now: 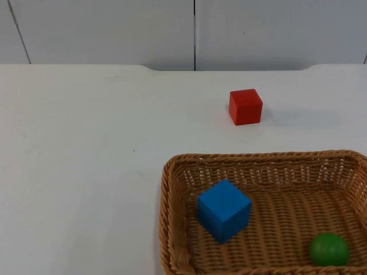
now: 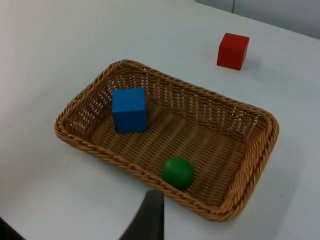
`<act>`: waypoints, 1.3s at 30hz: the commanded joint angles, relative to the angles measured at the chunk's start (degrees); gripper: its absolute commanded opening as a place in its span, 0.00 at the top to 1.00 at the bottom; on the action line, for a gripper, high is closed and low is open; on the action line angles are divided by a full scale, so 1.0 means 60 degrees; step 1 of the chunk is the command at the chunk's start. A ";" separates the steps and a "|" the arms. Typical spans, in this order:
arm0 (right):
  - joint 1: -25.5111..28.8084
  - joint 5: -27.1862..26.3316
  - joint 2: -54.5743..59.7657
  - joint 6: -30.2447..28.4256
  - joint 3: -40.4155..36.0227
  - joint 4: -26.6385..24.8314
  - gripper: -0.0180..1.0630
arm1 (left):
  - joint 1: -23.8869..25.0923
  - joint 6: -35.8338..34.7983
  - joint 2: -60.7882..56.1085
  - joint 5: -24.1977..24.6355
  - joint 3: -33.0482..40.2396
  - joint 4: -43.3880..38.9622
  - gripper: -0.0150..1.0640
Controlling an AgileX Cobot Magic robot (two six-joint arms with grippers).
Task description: Place all geometric objects except the red cube into the basket.
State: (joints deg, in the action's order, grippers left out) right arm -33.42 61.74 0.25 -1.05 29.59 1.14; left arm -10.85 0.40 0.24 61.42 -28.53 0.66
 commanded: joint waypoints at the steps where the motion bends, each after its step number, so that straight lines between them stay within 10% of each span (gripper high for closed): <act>1: 0.0007 0.0020 -0.0042 0.0043 -0.0009 0.0037 0.20 | 0.0039 0.0033 -0.0040 0.0027 0.0044 -0.0026 0.01; 10: 0.0007 0.0020 -0.0042 0.0049 -0.0009 0.0037 0.20 | 0.0039 0.0033 -0.0040 0.0027 0.0044 -0.0026 0.01; 15: 0.0007 0.0020 -0.0042 0.0049 -0.0009 0.0037 0.01 | 0.0039 0.0033 -0.0040 0.0027 0.0044 -0.0026 0.01; 30: 0.0032 0.0002 -0.0042 0.0065 -0.0009 -0.0019 0.01 | 0.0039 0.0033 -0.0040 0.0027 0.0044 -0.0026 0.01; 39: 0.1970 0.0002 -0.0042 0.0065 -0.0009 -0.0025 0.01 | 0.0039 0.0033 -0.0040 0.0027 0.0044 -0.0026 0.01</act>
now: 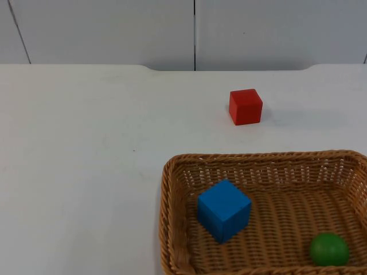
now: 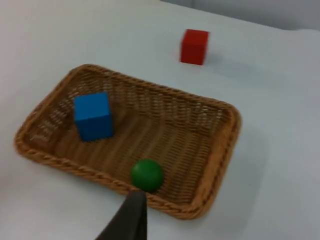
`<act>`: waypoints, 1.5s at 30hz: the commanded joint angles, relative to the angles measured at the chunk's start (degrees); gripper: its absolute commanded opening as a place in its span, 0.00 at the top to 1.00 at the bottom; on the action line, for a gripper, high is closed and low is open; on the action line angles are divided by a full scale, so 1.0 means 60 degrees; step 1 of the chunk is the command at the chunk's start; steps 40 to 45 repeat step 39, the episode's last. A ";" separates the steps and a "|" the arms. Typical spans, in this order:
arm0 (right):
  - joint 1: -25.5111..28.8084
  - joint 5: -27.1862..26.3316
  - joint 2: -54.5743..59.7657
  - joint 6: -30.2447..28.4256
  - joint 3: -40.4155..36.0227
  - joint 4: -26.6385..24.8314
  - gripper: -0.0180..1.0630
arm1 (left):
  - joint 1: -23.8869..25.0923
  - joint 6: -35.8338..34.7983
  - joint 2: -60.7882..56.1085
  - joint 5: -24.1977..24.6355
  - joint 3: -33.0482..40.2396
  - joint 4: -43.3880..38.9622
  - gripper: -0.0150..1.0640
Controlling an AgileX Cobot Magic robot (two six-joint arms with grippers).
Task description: Place all geometric objects except the red cube into the basket.
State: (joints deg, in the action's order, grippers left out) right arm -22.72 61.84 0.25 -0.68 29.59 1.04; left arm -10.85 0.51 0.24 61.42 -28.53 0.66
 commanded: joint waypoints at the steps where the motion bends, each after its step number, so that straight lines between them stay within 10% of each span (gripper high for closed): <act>1: 0.0519 -0.0015 -0.0042 0.0005 -0.0009 -0.0008 0.01 | 0.0039 0.0014 -0.0040 0.0027 0.0044 -0.0026 0.01; 13: 0.2920 -0.0015 -0.0042 0.0005 -0.0009 -0.0033 0.01 | 0.0039 0.0014 -0.0040 0.0027 0.0044 -0.0026 0.01; 45: 0.2920 -0.0015 -0.0042 0.0005 -0.0009 -0.0033 0.01 | 0.1846 0.0014 -0.0040 0.0027 0.0044 -0.0026 0.01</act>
